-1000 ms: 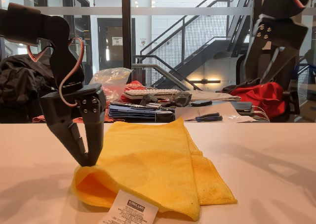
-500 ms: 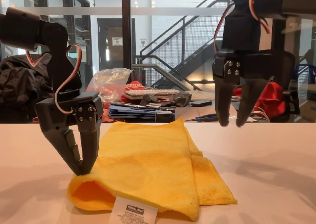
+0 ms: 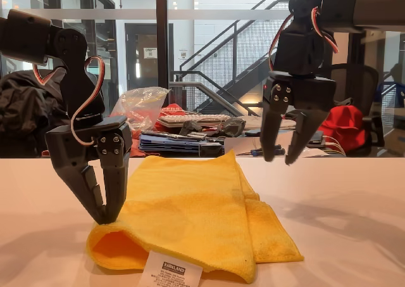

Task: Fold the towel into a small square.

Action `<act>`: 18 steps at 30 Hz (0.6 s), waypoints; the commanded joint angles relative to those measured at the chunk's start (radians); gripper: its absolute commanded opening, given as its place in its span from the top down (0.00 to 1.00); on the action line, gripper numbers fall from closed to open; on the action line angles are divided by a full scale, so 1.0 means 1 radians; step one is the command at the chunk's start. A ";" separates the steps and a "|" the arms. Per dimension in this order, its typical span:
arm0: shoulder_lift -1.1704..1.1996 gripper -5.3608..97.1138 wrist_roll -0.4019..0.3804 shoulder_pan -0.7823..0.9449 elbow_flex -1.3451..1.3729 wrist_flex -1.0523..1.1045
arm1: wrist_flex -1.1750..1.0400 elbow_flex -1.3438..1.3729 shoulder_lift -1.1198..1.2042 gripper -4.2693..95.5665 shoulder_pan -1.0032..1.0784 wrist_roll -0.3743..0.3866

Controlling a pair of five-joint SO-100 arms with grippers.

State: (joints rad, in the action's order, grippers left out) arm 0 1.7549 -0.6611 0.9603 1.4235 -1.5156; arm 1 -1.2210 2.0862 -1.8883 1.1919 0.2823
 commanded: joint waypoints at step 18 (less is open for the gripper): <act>0.156 0.85 0.012 -0.029 -0.021 -0.103 | -0.089 -0.179 -0.089 0.49 -0.112 0.020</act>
State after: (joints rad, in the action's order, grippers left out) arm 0 1.8853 -0.6519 0.9296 1.4235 -1.6168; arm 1 -1.3023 1.9451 -1.9297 1.1045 0.2976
